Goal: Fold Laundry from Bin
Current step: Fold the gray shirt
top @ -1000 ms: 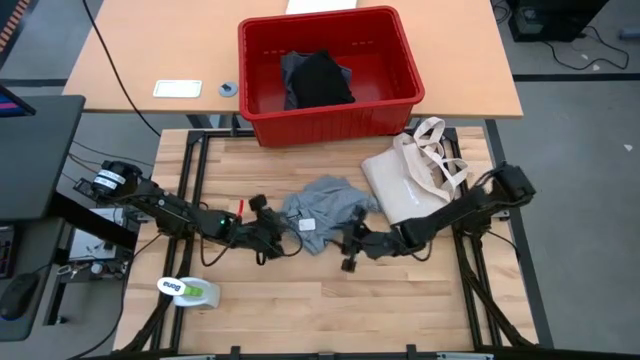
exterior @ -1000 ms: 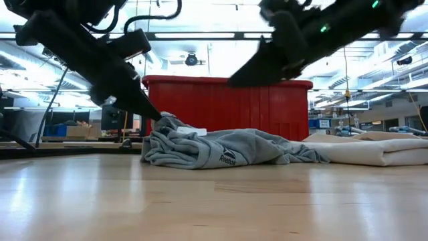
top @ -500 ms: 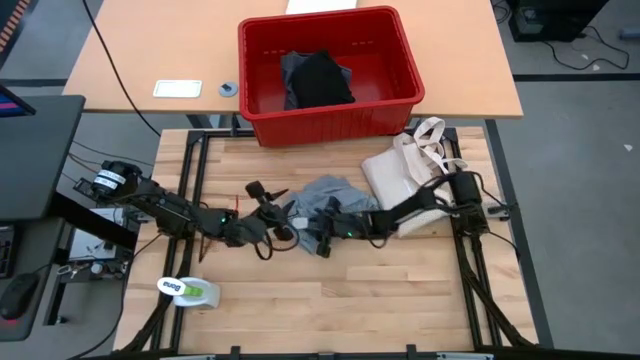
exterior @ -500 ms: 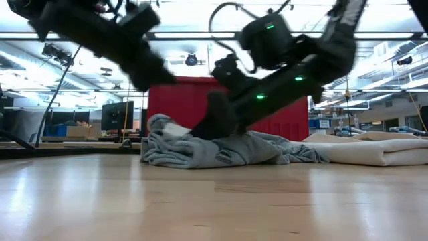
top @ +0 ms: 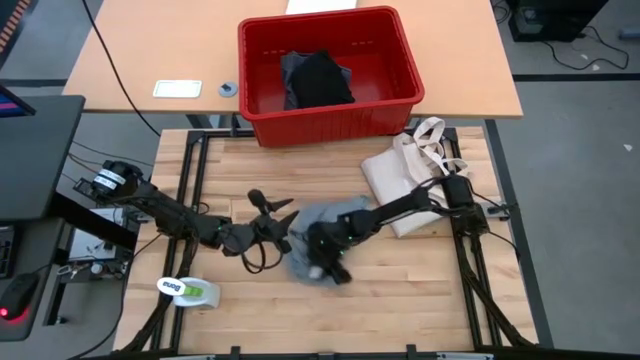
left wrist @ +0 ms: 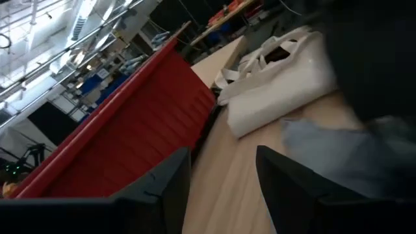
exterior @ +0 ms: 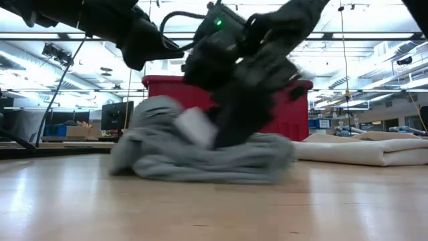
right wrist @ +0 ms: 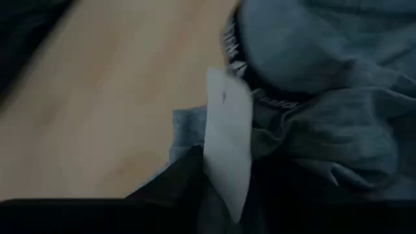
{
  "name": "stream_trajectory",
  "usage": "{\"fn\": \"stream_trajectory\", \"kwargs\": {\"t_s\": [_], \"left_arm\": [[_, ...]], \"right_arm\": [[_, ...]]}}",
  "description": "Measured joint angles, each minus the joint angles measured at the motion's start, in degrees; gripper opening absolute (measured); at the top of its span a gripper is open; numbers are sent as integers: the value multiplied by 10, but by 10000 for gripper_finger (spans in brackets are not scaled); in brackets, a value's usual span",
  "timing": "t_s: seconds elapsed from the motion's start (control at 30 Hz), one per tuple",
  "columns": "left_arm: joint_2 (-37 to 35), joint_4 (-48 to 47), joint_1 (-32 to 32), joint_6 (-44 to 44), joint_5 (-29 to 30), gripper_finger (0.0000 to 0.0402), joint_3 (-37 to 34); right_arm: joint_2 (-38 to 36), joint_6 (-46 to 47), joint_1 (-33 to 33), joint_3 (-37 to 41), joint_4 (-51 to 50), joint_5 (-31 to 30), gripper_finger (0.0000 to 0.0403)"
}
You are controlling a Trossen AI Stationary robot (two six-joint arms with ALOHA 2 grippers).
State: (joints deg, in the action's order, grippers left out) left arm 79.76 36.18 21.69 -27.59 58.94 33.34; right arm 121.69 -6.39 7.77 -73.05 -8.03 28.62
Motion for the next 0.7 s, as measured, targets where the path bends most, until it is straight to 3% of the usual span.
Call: {"fn": "stream_trajectory", "kwargs": {"t_s": [0.1, 0.17, 0.33, 0.43, 0.5, 0.6, 0.7], "left_arm": [[0, -9, 1, 10, 2, 180, 0], [0, -12, 1, 14, -2, 180, 0], [0, -12, 0, 41, -48, 180, 0], [0, -28, -8, 82, -150, 180, 0], [0, -38, -20, 123, -254, 180, 0], [1, -52, -43, 182, -384, 180, 0], [3, -73, -62, 208, -418, 180, 0]], "right_arm": [[-49, 12, 32, 5, -97, 21, 152], [-92, 32, 57, 7, -149, -15, 151], [-208, 80, 135, 4, -207, -231, 146], [-251, 145, 177, 4, -226, -382, 145], [-269, 208, 190, 4, -256, -437, 145], [-275, 294, 192, 21, -298, -453, 145], [-275, 327, 193, 69, -300, -440, 145]]}}
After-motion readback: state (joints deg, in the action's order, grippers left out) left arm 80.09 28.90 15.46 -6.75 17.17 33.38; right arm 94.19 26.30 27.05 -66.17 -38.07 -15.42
